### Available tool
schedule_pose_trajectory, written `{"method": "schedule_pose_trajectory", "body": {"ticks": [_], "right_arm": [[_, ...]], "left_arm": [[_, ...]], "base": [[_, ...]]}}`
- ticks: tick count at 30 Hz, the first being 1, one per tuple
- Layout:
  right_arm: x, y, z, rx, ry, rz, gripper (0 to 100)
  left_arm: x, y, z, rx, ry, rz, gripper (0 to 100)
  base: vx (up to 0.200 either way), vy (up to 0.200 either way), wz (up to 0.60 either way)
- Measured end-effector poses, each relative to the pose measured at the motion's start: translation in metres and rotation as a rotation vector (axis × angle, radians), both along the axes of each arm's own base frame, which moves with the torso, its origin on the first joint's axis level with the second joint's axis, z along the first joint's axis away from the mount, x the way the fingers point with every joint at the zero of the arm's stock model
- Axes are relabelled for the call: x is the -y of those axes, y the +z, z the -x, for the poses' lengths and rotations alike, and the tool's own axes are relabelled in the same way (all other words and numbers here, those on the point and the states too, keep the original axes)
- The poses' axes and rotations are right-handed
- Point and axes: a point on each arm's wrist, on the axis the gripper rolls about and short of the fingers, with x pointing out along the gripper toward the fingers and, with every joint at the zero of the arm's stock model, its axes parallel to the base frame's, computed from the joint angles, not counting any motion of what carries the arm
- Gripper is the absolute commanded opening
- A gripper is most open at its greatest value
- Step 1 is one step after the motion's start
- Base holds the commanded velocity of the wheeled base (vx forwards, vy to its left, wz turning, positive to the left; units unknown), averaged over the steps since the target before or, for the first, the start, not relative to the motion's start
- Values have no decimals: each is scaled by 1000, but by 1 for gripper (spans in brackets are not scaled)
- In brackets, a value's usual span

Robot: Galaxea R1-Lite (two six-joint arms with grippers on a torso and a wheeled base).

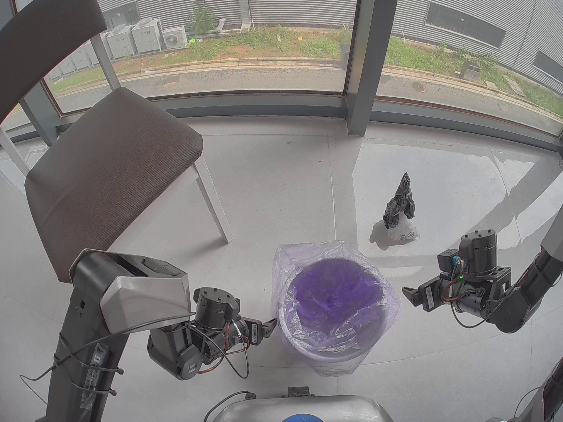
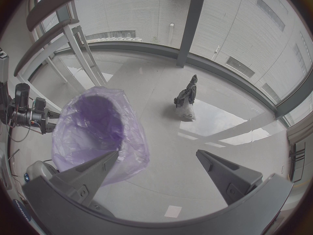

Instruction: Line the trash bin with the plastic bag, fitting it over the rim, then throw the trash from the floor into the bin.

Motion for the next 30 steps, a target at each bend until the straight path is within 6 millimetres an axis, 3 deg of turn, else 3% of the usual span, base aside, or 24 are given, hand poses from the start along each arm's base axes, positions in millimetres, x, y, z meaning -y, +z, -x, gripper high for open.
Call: {"method": "schedule_pose_trajectory", "body": {"ticks": [17,30], "right_arm": [[18,-20,-15,-48,-26,71,100],[21,-43,-19,-87,-16,102,100]], "left_arm": [[3,0,-26,-18,-21,-76,100],[-10,41,-3,113,-17,3,100]], "base": [[0,0,0],[0,0,0]]}}
